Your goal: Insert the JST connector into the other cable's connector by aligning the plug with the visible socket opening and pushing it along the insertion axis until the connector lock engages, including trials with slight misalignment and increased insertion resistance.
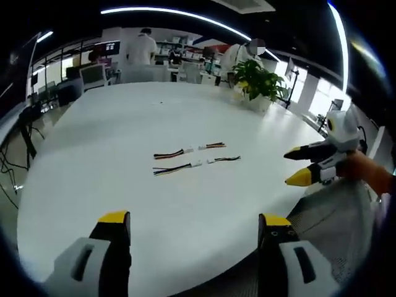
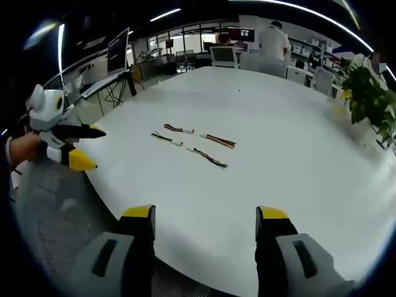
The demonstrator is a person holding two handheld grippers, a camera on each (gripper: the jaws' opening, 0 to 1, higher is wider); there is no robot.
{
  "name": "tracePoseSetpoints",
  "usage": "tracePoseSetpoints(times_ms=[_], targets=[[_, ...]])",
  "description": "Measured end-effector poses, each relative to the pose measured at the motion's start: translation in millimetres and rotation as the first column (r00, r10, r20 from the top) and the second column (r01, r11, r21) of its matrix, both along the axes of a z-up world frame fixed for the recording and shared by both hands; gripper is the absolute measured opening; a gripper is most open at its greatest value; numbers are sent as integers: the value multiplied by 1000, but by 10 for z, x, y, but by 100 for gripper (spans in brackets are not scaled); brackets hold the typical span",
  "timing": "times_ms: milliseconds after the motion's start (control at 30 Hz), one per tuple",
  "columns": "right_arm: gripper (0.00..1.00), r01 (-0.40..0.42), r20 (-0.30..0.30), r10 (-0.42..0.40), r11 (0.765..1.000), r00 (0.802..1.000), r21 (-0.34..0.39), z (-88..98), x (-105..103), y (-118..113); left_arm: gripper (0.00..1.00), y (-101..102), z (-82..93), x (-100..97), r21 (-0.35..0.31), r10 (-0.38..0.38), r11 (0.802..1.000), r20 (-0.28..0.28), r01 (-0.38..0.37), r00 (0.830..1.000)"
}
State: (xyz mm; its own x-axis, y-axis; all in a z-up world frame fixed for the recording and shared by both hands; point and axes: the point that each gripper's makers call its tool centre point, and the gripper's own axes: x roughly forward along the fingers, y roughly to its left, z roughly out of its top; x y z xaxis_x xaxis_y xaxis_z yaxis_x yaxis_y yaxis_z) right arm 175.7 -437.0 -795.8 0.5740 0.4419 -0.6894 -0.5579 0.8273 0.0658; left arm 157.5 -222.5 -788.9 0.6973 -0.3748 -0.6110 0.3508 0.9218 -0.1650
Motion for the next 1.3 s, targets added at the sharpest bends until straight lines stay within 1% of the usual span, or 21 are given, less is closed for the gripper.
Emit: tracePoseSetpoints(times_ms=[200,600,833,900,967,1033,1133,1233,1300], targets=[[63,-11,-8,11,1000,1000,2,-15,-12,16,82,-24,7,-1,-1,-8,1000,4,8,1000],[63,-10,-18,10,1000,1000,-2,-31,-18,15,82,-63,-51,-35,19,-39,999,-22,39,999],[62,-35,-20,35,999,999,8,-20,-39,62,82,-38,-57,-33,24,-26,999,-28,26,999],[61,-46,-15,46,999,999,7,-17,-44,78,82,-29,-84,-33,27,-22,999,-38,23,999],[61,-46,-11,46,999,999,-3,-19,-39,65,82,-33,-142,-43,28,-23,999,-67,25,997],[61,-42,-14,42,999,999,1,-17,-40,60,81,-38,-134,-43,30,-25,999,-65,27,998],[61,-39,-29,39,999,999,15,-38,-39,65,81,-32,-110,-19,39,-29,999,-49,31,998],[61,-42,-43,43,999,998,16,-62,-47,75,81,-6,-94,30,30,-19,999,-43,20,999],[60,-47,-45,48,998,998,31,-51,-46,102,82,-5,-77,63,26,-30,999,-32,31,999]])
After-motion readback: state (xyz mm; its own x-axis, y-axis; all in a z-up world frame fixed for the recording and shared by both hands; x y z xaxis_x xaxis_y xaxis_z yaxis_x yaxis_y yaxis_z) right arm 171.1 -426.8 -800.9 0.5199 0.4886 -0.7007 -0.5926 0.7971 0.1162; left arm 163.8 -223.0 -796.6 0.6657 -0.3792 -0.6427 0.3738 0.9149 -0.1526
